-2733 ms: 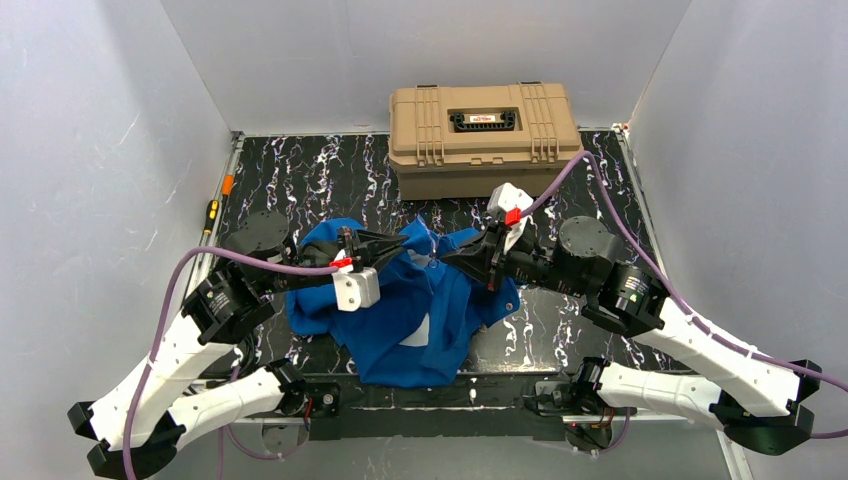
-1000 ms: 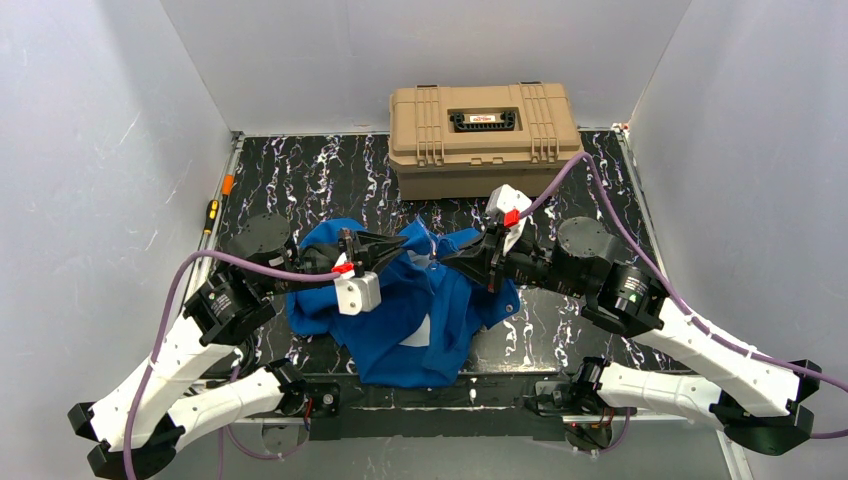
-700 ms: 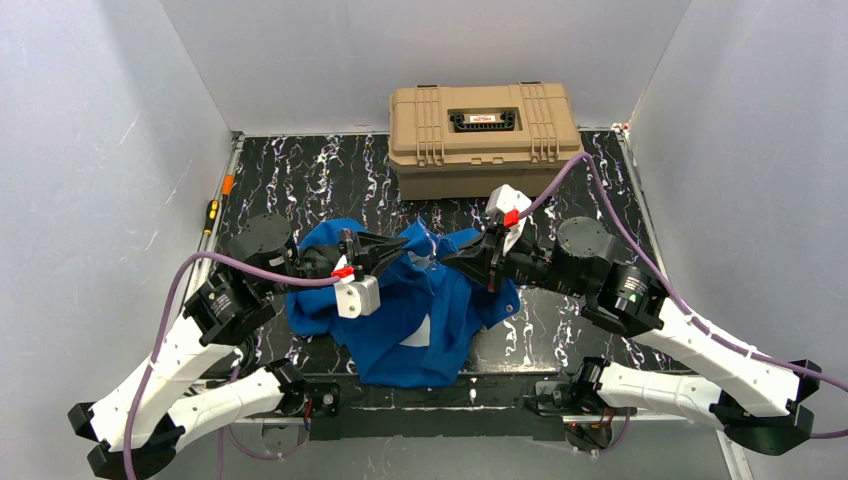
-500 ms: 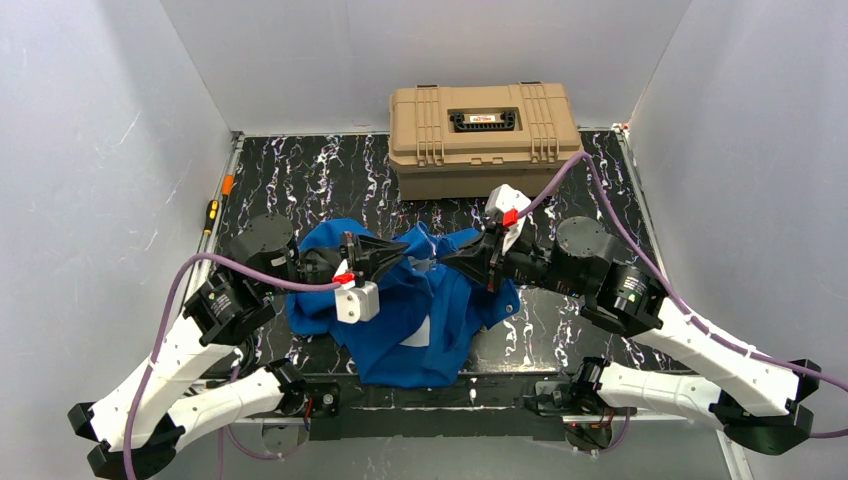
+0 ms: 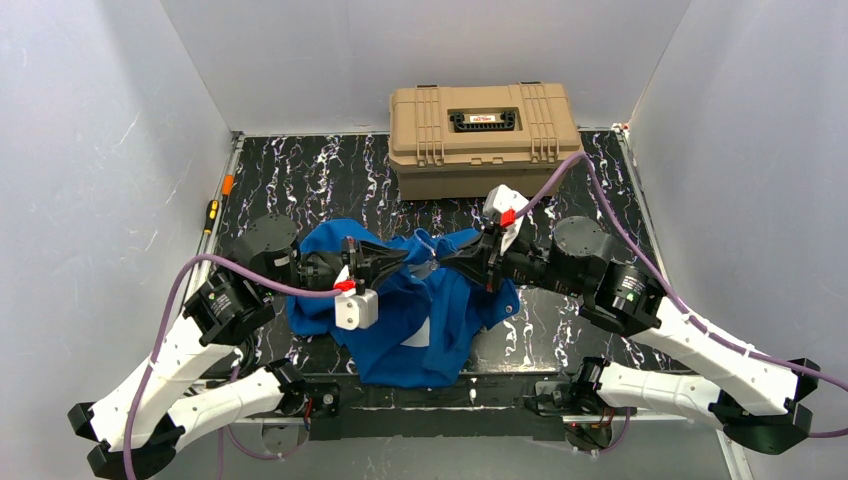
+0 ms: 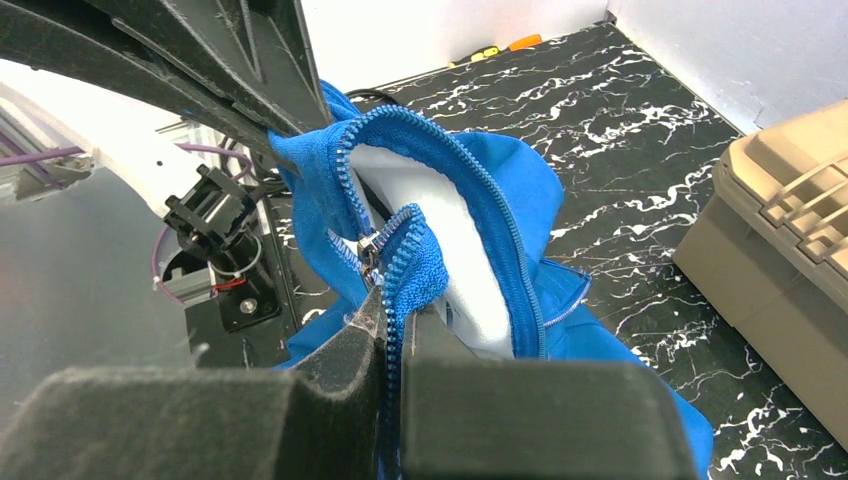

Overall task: Zip up the jacket
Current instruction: Insert the zipper into the jacket.

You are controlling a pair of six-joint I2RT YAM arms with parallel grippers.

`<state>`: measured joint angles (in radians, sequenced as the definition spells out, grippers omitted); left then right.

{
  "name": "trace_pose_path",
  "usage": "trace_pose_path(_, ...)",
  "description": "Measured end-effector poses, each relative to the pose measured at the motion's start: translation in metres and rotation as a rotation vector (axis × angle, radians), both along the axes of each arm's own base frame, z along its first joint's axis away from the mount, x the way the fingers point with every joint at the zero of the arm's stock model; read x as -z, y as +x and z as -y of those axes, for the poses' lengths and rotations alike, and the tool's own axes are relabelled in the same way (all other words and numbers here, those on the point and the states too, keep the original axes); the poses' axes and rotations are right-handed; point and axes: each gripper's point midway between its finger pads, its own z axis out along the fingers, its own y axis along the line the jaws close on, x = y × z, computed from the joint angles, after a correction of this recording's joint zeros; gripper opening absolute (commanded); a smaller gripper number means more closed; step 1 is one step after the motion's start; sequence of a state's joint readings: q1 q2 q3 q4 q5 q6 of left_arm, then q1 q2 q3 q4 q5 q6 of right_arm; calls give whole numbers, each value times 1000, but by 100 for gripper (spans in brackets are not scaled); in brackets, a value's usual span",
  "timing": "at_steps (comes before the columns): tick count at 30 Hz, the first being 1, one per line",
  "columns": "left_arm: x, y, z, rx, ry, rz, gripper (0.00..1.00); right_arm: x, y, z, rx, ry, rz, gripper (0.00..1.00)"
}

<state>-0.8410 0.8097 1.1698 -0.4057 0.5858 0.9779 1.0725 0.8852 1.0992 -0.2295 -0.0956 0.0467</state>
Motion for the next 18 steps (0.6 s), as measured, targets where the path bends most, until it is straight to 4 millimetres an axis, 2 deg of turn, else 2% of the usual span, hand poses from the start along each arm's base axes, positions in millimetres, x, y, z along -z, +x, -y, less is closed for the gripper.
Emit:
trace_pose_path(11,13,-5,-2,25,50,-13,0,1,-15,-4,-98,-6,14,1)
trace_pose_path(18,22,-9,-3,52,88,-4,0,10,-24,-8,-158,-35,-11,1)
